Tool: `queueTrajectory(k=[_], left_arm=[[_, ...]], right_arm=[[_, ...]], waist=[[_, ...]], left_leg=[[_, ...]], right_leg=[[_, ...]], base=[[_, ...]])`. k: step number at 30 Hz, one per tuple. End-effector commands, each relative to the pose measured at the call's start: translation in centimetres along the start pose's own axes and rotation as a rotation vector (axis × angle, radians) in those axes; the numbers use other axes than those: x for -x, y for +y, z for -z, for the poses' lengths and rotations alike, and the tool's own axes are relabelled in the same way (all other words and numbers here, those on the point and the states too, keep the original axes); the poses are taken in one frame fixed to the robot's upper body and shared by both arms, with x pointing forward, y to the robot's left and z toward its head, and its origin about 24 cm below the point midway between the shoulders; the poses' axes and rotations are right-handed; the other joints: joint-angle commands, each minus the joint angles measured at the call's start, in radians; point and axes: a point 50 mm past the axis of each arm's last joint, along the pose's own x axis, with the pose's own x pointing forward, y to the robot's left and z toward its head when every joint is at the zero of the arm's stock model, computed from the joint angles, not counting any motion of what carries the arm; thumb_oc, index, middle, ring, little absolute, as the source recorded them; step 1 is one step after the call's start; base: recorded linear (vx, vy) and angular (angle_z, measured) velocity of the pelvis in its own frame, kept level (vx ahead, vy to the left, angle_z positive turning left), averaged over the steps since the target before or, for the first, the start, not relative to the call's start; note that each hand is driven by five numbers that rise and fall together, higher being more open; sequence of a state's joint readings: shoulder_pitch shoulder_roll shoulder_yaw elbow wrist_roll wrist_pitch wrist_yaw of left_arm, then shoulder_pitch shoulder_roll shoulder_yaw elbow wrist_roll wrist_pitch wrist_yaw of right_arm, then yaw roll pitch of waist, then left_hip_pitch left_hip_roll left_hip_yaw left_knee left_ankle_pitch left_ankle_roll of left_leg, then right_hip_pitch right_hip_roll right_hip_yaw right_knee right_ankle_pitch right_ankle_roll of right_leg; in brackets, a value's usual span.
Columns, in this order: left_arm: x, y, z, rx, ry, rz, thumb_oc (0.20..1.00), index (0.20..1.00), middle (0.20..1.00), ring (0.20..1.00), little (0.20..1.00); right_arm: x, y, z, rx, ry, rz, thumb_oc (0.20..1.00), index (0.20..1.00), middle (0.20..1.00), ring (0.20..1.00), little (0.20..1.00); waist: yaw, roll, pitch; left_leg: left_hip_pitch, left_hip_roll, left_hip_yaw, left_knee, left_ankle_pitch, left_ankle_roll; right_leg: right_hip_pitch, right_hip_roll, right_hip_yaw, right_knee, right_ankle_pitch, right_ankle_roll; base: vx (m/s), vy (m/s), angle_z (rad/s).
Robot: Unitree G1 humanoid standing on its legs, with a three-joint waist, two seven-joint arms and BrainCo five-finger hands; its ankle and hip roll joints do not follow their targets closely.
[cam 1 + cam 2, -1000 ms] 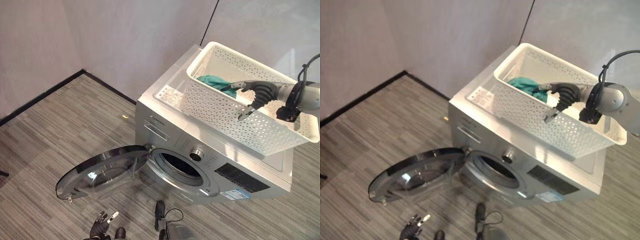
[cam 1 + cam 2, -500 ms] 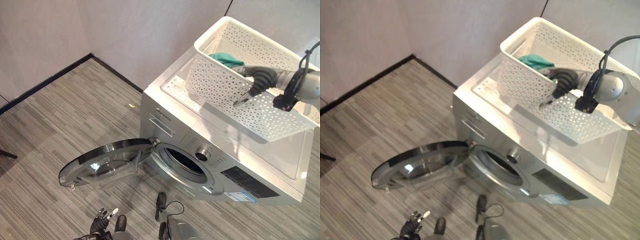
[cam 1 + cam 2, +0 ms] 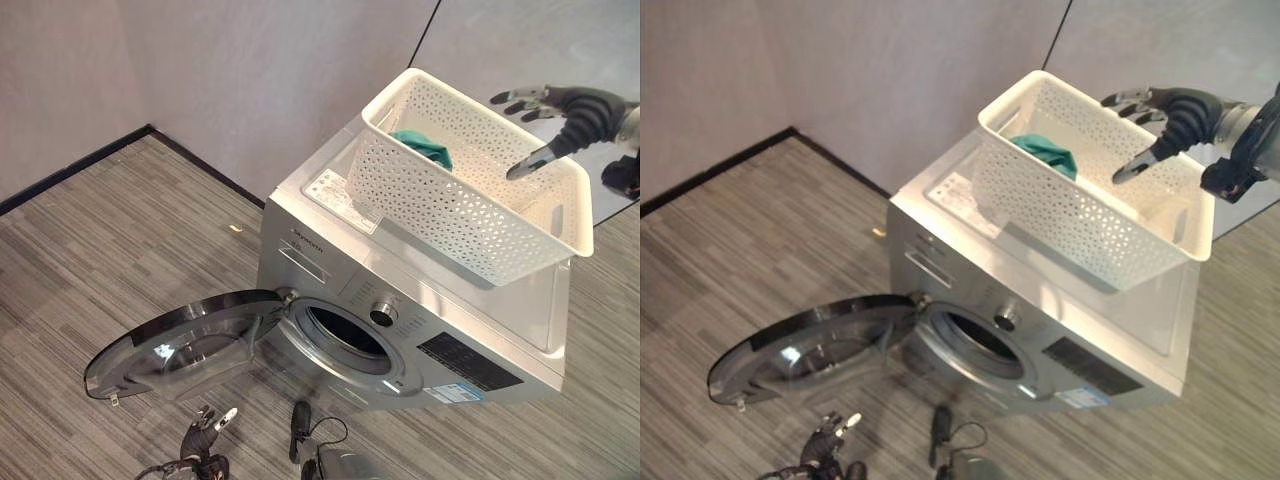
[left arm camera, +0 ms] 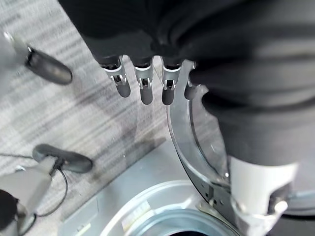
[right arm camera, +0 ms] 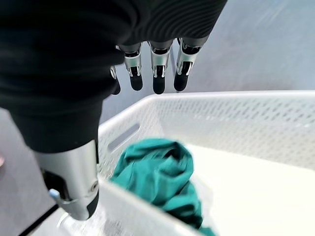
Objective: Grab the laundry basket,head to the washer,open it,put in the laundry and shut it.
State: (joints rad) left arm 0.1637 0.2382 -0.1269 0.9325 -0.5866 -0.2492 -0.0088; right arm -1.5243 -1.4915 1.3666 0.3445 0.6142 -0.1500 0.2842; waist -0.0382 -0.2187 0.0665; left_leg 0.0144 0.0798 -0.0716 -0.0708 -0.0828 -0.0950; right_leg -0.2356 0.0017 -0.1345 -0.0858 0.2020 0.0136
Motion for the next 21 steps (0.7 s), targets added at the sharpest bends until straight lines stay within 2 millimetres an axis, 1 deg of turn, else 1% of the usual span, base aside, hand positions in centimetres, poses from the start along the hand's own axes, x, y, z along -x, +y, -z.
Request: queueTrajectory(k=[1,5,9,10,14,16,17,19,21], left_arm=[[0.0,0.5,-0.5,-0.012,-0.025,-0.004,1.0,1.0,1.0,1.0,1.0],[0.0,0.8,-1.0,0.026,-0.055,-0.017,1.0,1.0,1.0,1.0,1.0],[0.1,1.3,-1.7,0.032,-0.089,-0.031,1.0,1.0,1.0,1.0,1.0],[0.2,1.5,-1.6,0.032,-0.086,-0.039,1.0,1.0,1.0,1.0,1.0],[0.2,1.8,-1.7,0.046,-0.093,-0.055,1.0,1.0,1.0,1.0,1.0],[0.2,2.0,-2.0,0.048,-0.103,-0.058,1.0,1.0,1.0,1.0,1.0],[0.2,2.0,-2.0,0.048,-0.103,-0.058,1.0,1.0,1.0,1.0,1.0],[0.1,1.8,-2.4,0.04,-0.116,-0.048,1.0,1.0,1.0,1.0,1.0],[0.0,1.7,-2.5,0.042,-0.12,-0.044,1.0,1.0,1.0,1.0,1.0]], right_arm=[[1.2,-3.6,0.0,-0.004,0.025,0.166,1.0,1.0,1.0,1.0,1.0],[0.2,-3.1,0.9,-0.004,0.069,0.163,1.0,1.0,1.0,1.0,1.0],[0.1,-3.5,2.3,-0.023,0.134,0.208,1.0,1.0,1.0,1.0,1.0],[0.0,-3.5,2.5,-0.027,0.147,0.211,1.0,1.0,1.0,1.0,1.0],[-0.4,-3.2,2.5,-0.033,0.149,0.201,1.0,1.0,1.0,1.0,1.0],[-1.1,-2.5,2.1,-0.028,0.135,0.169,1.0,1.0,1.0,1.0,1.0],[-1.1,-2.5,2.1,-0.028,0.135,0.169,1.0,1.0,1.0,1.0,1.0],[-1.8,-2.2,1.3,-0.022,0.111,0.152,1.0,1.0,1.0,1.0,1.0],[-2.0,-2.2,1.2,-0.021,0.106,0.153,1.0,1.0,1.0,1.0,1.0]], waist=[[0.039,0.014,0.042],[0.059,0.03,0.067],[0.081,0.05,0.098],[0.085,0.052,0.103],[0.093,0.058,0.112],[0.101,0.063,0.117],[0.101,0.063,0.117],[0.11,0.065,0.128],[0.112,0.067,0.131]], left_leg=[[-0.006,0.036,0.02,-0.016,0.074,-0.014],[-0.034,0.03,0.003,-0.016,0.083,-0.014],[-0.079,0.025,-0.024,-0.016,0.109,-0.013],[-0.089,0.024,-0.03,-0.016,0.113,-0.013],[-0.112,0.022,-0.046,-0.016,0.122,-0.014],[-0.124,0.022,-0.056,-0.016,0.122,-0.013],[-0.124,0.022,-0.056,-0.016,0.122,-0.013],[-0.136,0.022,-0.064,-0.016,0.13,-0.014],[-0.139,0.022,-0.067,-0.016,0.13,-0.013]], right_leg=[[0.111,-0.04,0.02,0.087,-0.2,0.096],[0.094,-0.045,0.007,0.084,-0.195,0.095],[0.062,-0.054,-0.011,0.088,-0.191,0.091],[0.056,-0.056,-0.018,0.09,-0.19,0.09],[0.041,-0.058,-0.03,0.099,-0.192,0.085],[0.032,-0.058,-0.037,0.103,-0.195,0.082],[0.032,-0.058,-0.037,0.103,-0.195,0.082],[0.026,-0.057,-0.043,0.104,-0.196,0.081],[0.025,-0.056,-0.045,0.105,-0.197,0.08]], base=[[0.0,0.0,0.0],[-0.03,-0.009,0.03],[-0.05,-0.03,0.26],[-0.04,-0.043,0.33],[-0.01,-0.035,0.2],[0.01,-0.034,0.15],[-0.01,-0.022,0.07],[-0.01,-0.033,0.08],[0.0,-0.02,0.07]])
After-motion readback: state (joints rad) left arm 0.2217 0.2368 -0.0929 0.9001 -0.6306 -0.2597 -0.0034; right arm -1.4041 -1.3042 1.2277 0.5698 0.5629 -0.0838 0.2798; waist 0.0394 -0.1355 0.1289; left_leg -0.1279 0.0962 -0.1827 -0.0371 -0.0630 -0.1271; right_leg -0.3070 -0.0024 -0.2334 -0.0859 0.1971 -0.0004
